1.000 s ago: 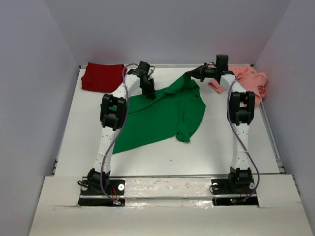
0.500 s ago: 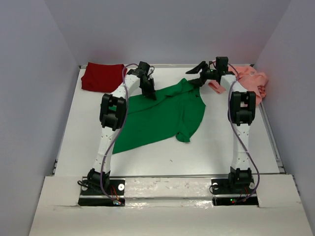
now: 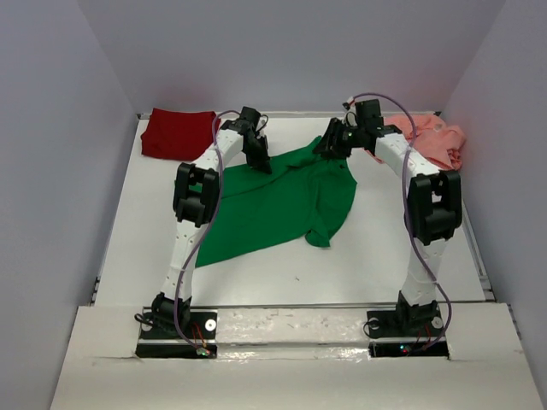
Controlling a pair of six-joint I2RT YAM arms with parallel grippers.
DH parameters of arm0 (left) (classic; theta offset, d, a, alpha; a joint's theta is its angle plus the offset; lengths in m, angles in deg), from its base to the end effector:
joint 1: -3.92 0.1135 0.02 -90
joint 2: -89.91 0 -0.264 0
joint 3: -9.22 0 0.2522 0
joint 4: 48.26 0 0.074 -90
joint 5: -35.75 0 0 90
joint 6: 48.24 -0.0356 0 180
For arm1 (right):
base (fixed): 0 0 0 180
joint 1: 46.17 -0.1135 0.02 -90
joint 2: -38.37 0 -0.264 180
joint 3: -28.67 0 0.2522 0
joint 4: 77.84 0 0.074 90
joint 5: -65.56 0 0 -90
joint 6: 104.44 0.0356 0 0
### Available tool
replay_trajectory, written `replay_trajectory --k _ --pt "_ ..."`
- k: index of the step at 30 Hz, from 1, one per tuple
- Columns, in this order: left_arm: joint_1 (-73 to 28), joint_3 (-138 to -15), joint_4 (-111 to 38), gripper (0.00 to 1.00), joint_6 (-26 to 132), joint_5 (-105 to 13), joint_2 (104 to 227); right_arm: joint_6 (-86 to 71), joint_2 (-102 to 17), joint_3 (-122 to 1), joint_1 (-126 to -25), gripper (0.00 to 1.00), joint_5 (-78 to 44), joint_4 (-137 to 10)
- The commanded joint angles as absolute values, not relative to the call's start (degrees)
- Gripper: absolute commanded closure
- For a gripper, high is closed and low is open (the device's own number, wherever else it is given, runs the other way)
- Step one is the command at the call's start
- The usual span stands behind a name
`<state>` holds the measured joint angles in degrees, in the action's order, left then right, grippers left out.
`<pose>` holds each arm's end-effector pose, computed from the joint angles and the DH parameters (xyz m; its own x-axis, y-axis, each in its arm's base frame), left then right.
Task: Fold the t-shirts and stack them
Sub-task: Fold the tshirt
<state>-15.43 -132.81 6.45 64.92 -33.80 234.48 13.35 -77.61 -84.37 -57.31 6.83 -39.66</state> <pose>0.5102 -0.1924 0.1651 -0.9218 -0.0669 -0.3818 0.1373 0.8648 -0.4829 0.4538 0.1082 0.2692 -0.8267 0.2434 -0.5073 -0.1847 0.7343 0.6532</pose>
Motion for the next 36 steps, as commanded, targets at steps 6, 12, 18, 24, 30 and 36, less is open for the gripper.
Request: replay_trajectory --k 6,12,18,24,30,36 --pt "-14.71 -131.81 11.74 1.00 62.33 -38.61 236.59 15.09 -82.12 -78.07 -57.60 0.52 4.22 -45.27" --pt "-14.62 -131.72 11.91 1.00 62.41 -38.61 236.59 15.18 -85.90 -82.20 -57.60 0.51 3.60 -45.45" --pt "-14.62 -131.81 12.09 1.00 62.15 -38.69 236.59 16.06 -88.80 -84.23 -58.21 0.51 3.69 -47.03" --pt "-14.53 -131.81 12.44 1.00 61.80 -38.96 236.59 17.03 -91.61 -86.33 -58.83 0.51 3.43 -49.05" --pt "-14.45 -131.81 12.79 1.00 61.53 -39.22 236.51 17.64 -94.07 -91.08 -59.88 0.49 3.51 -49.67" --pt "-14.45 -131.81 12.97 1.00 61.53 -39.40 236.51 18.43 -96.45 -95.03 -60.41 0.48 4.04 -49.67"
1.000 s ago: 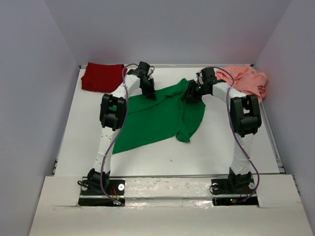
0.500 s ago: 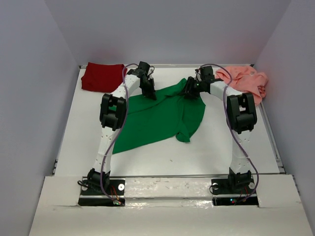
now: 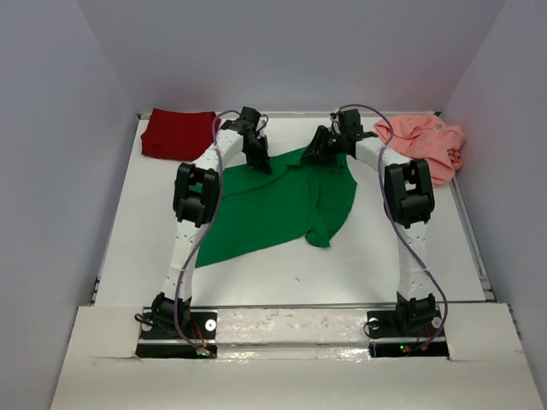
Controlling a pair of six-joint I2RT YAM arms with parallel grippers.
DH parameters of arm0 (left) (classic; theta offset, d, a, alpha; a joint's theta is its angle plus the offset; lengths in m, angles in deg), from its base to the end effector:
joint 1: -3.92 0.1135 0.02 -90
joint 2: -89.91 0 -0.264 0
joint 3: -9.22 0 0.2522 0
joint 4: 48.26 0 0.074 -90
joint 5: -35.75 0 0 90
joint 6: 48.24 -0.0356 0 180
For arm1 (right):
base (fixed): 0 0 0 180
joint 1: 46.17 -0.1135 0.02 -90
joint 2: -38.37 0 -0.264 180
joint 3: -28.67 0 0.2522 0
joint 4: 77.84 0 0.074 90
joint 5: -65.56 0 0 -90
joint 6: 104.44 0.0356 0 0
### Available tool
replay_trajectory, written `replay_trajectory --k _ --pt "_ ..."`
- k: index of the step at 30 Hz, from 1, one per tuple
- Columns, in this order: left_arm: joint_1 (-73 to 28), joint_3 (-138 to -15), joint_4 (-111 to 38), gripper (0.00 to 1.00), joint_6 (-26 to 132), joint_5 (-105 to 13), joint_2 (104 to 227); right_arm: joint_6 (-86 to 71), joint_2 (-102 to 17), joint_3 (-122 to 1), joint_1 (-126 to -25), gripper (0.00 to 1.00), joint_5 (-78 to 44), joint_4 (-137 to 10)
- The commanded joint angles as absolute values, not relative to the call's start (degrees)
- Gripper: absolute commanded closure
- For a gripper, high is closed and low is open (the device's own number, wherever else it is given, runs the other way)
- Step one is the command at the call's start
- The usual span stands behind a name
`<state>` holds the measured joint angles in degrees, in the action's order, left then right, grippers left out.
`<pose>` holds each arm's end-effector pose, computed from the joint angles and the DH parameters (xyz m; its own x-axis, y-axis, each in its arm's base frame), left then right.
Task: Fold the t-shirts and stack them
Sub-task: Fold the tshirt
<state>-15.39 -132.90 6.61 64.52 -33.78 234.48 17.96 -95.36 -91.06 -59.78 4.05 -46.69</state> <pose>0.5103 -0.1920 0.1654 -0.9213 -0.0612 -0.3840 0.1427 0.8654 -0.4803 0.5028 0.1392 0.1686 -0.8678 0.2744 -0.4143 -0.0815 0.7438 0.6634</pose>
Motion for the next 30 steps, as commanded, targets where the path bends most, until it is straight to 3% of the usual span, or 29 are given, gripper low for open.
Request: replay_trajectory --k 1,8,10,11,12,19,30 --pt "-14.45 -131.81 13.05 1.00 61.53 -39.40 236.51 18.52 -96.71 -95.48 -60.41 0.48 4.04 -49.67" --pt "-14.36 -131.81 13.41 1.00 61.18 -39.57 236.51 18.96 -99.61 -97.85 -60.94 0.48 4.04 -49.75" --pt "-14.27 -131.72 13.58 1.00 61.10 -39.66 236.51 18.96 -100.31 -98.29 -60.94 0.66 4.04 -49.84" --pt "-14.18 -131.72 13.49 1.00 61.09 -39.83 236.42 19.22 -100.58 -98.73 -60.94 0.90 4.13 -49.84" --pt "-14.18 -131.72 13.58 1.00 61.01 -39.84 236.33 19.31 -100.67 -98.82 -60.94 0.98 4.04 -49.84" --pt "-14.01 -131.63 13.58 1.00 61.09 -39.84 236.51 20.01 -98.22 -98.91 -60.94 1.00 4.22 -48.88" --pt "-13.92 -131.46 13.32 1.00 60.92 -39.92 236.33 23.53 -97.95 -106.11 -60.94 1.00 8.61 -33.69"
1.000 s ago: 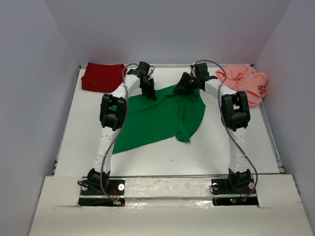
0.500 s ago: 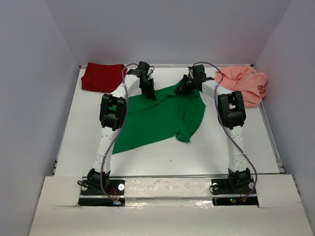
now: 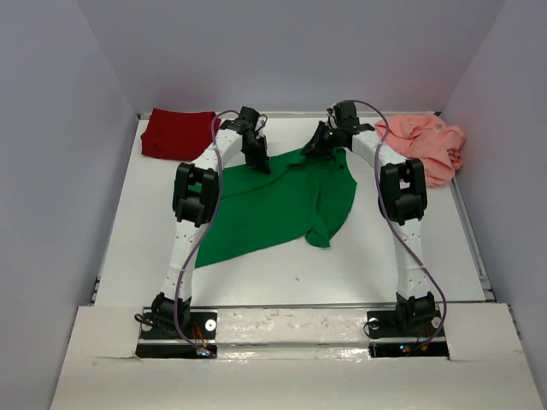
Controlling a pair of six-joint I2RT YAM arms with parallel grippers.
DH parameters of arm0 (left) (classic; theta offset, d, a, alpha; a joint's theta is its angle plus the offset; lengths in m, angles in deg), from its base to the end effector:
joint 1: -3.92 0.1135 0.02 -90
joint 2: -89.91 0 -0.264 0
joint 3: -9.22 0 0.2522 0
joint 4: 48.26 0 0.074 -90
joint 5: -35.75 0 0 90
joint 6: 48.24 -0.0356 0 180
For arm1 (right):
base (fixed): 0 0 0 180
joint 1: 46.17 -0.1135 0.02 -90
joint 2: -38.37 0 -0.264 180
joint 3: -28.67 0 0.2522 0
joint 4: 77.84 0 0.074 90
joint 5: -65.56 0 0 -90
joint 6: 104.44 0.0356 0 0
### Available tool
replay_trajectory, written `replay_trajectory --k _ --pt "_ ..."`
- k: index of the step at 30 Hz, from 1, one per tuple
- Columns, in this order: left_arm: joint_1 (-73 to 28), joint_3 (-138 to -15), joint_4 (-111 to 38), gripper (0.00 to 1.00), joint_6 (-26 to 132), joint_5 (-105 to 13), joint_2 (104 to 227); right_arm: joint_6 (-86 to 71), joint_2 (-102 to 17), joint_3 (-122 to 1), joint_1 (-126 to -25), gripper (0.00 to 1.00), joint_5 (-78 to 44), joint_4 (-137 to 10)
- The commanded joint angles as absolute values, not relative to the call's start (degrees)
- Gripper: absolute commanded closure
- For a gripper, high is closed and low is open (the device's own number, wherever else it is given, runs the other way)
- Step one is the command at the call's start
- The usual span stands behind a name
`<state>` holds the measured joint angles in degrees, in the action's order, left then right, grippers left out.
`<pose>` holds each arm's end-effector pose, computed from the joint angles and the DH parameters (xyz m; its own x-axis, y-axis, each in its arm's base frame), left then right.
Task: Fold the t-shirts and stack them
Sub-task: Fold the tshirt
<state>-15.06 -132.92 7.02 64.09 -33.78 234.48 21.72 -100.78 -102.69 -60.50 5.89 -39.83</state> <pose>0.5108 -0.1888 0.1651 -0.9223 -0.0592 -0.3818 0.1415 0.8677 -0.4764 0.5212 0.1517 0.1769 -0.8881 0.2988 -0.3493 -0.0380 0.7095 0.7036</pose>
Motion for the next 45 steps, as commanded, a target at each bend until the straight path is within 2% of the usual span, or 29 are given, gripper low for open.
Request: replay_trajectory --k 1,11,15,20,25,26,32,33,38,45 --pt "-14.01 -131.46 13.32 1.00 60.92 -39.92 236.33 23.79 -97.86 -106.03 -60.94 1.00 8.87 -32.89" --pt "-14.01 -131.28 12.88 1.00 60.92 -39.57 236.42 23.01 -98.31 -107.88 -61.47 1.00 10.20 -14.96" --pt "-13.92 -131.46 12.79 1.00 61.01 -39.40 236.42 23.00 -94.96 -102.44 -61.47 0.98 10.10 -13.90" --pt "-14.01 -131.72 12.70 1.00 61.09 -39.22 236.51 22.48 -93.73 -100.58 -61.99 0.91 9.93 -10.47" --pt "-13.92 -131.81 12.70 1.00 61.27 -39.05 236.42 23.18 -90.92 -97.51 -61.99 0.89 8.52 -11.08" --pt "-13.92 -131.81 12.70 1.00 61.18 -39.05 236.42 23.35 -90.74 -97.15 -61.99 0.88 8.44 -11.26" --pt "-13.83 -131.81 12.70 1.00 61.09 -38.96 236.33 23.18 -89.52 -97.59 -62.52 0.52 4.93 -8.89" --pt "-13.92 -131.90 12.70 1.00 61.18 -38.96 236.33 23.09 -89.16 -97.50 -62.52 0.50 4.31 -8.89" --pt "-13.92 -132.07 12.79 1.00 61.09 -38.87 236.59 21.25 -88.28 -100.13 -62.52 0.47 -0.51 -7.83" --pt "-13.74 -132.25 13.40 1.00 60.57 -39.13 236.59 15.10 -86.95 -103.48 -62.52 0.49 -5.71 -14.42"
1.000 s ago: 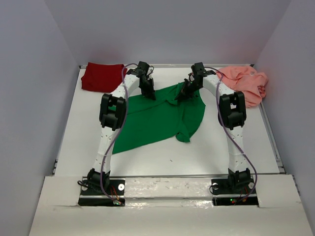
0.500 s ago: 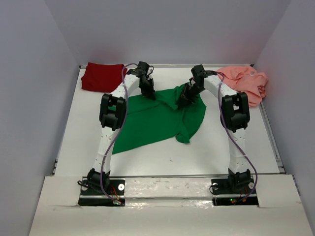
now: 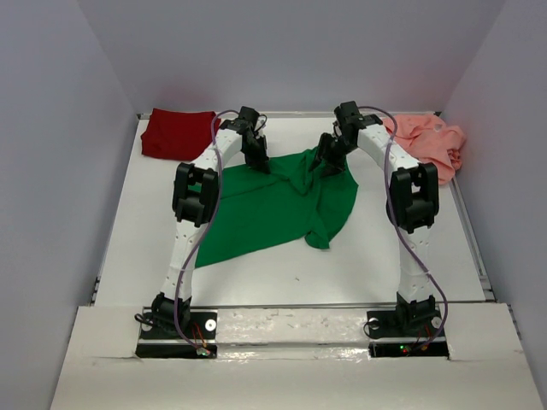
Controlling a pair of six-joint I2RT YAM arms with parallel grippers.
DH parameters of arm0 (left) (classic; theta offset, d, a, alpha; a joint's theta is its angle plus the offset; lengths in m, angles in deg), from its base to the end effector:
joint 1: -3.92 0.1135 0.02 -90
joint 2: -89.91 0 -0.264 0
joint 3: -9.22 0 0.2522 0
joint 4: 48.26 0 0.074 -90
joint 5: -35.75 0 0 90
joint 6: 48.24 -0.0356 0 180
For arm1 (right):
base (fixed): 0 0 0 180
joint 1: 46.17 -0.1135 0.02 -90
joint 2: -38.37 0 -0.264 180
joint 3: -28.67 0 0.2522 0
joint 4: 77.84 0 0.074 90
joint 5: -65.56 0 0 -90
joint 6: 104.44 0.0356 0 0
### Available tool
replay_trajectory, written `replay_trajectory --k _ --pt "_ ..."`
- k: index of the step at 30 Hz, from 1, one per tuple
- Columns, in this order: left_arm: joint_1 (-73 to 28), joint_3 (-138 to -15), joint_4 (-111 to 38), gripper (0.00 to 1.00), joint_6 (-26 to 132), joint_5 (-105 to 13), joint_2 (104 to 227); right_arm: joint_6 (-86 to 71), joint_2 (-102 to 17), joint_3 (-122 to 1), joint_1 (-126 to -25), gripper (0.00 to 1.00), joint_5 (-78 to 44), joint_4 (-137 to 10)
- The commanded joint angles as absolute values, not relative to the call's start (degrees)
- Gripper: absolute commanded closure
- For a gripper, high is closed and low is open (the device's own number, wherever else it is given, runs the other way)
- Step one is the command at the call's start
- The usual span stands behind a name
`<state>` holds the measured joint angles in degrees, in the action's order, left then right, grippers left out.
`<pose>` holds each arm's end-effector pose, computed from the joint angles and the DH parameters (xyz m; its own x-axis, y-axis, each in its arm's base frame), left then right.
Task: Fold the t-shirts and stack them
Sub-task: Fold the tshirt
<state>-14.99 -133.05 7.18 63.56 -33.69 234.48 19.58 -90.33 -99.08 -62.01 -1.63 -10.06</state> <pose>0.5110 -0.1883 0.1657 -0.9213 -0.0519 -0.3853 0.1493 0.8678 -0.4740 0.4541 0.1432 0.2158 -0.9595 0.2638 -0.0986 0.1809 0.8455 0.5024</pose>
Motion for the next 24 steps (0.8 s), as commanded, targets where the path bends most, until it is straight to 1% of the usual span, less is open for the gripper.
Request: replay_trajectory --k 1,4,10,13,24 --pt "-13.74 -132.25 13.41 1.00 60.57 -39.13 236.51 14.31 -87.66 -105.22 -62.52 0.49 -6.15 -15.03" --pt "-13.65 -132.16 13.49 1.00 60.48 -39.13 236.24 12.11 -89.94 -106.47 -62.52 0.52 -6.50 -17.93" --pt "-13.65 -131.99 13.58 1.00 60.57 -39.31 236.07 9.30 -91.35 -102.52 -62.52 0.58 -8.44 -27.25" --pt "-13.65 -131.37 13.41 1.00 60.57 -39.48 235.80 8.41 -92.14 -101.28 -62.52 0.56 -8.62 -30.15" --pt "-13.65 -131.11 13.67 1.00 60.57 -39.66 235.54 7.97 -98.03 -105.93 -62.52 0.62 -7.91 -31.12"
